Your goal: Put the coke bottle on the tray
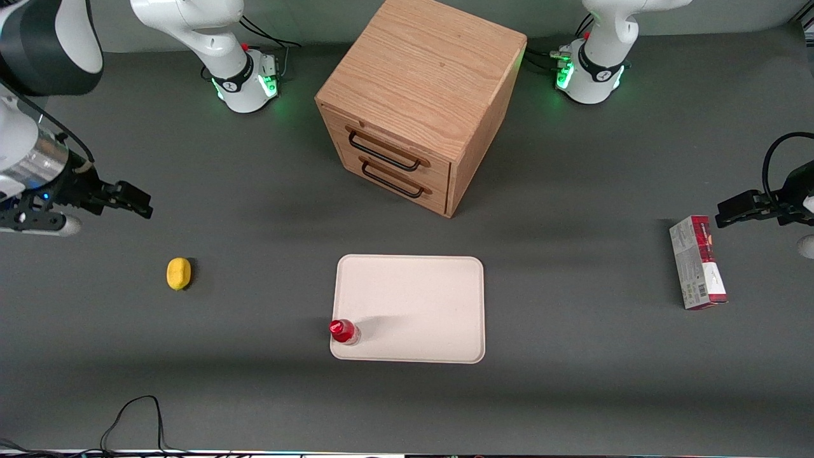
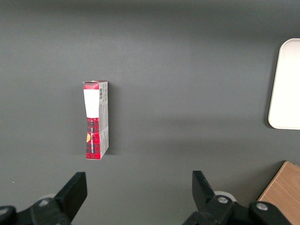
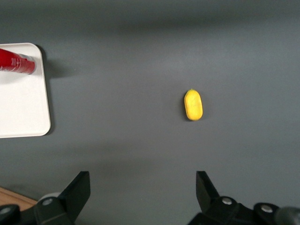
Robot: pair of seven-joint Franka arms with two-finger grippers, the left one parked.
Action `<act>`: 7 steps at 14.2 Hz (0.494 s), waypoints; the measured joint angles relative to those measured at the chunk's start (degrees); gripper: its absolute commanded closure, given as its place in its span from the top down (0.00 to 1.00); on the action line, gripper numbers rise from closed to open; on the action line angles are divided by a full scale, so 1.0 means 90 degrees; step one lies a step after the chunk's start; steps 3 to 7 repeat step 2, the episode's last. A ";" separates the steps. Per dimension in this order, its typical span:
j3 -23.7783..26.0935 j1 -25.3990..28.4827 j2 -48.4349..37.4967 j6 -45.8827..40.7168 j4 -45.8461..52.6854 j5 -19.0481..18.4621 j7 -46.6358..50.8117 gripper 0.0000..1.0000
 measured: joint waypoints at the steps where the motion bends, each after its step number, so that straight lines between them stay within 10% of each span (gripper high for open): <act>1: 0.0000 0.0004 -0.0107 -0.0001 -0.0090 0.0063 0.0000 1.00; 7: 0.0000 0.0009 -0.0168 -0.0014 -0.0138 0.0092 0.0000 1.00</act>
